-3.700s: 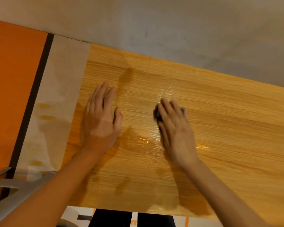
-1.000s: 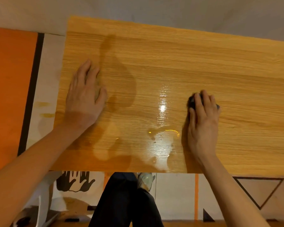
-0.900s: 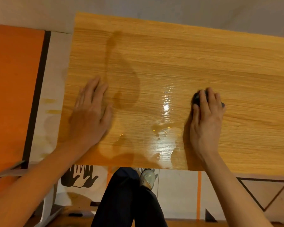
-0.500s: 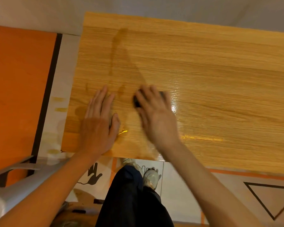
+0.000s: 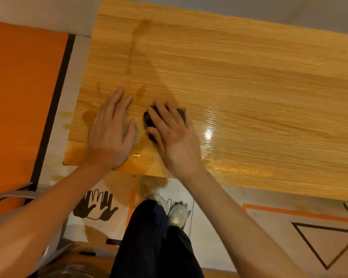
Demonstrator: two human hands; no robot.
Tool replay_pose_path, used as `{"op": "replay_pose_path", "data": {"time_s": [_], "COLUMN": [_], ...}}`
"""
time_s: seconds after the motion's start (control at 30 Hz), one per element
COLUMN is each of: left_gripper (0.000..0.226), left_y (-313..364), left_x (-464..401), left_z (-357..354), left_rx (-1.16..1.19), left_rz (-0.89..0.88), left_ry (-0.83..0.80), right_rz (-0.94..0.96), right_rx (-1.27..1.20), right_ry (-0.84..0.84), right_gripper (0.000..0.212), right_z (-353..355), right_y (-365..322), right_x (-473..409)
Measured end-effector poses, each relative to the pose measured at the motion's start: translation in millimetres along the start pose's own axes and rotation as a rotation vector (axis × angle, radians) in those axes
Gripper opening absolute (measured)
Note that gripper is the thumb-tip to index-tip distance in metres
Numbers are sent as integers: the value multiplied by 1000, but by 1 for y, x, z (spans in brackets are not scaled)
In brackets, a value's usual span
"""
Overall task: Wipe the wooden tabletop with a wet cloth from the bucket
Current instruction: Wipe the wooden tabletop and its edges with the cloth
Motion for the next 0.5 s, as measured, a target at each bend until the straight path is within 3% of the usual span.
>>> {"op": "replay_pose_path", "data": {"time_s": [0.07,0.17,0.27,0.4,0.5], "left_gripper": [54,54,53,52,51], "left_y": [-1,0,0,1,1], "left_x": [0,0,-1,-1,0], "left_z": [0,-1,0,1,0], "left_rx": [-5,-19,-25,-37,-43], "left_rz": [2,26,37,36,42], "left_ry": [-5,-20,-17,-14,-14], "right_rz": [-26,-389,-566,-236,35], "right_rx": [58,-6,-69,-78,-25], "right_ry": [4,113,246,170,36], "right_gripper": [43,45,44,37,39], "right_z": [25,66,52,-11,-13], "right_y": [44,109,82,-17,-15], "right_x": [17,58,66,30,26]}}
Point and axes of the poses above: each hand's wrist, its own x-axis away from the middle knuckle, its own z-axis out of the back of the hand, y = z × x, the point moved 2 cm from there along -x, towards the middle knuckle, and after that the axes turned 4 degrees about z, right-handed, at the moved point
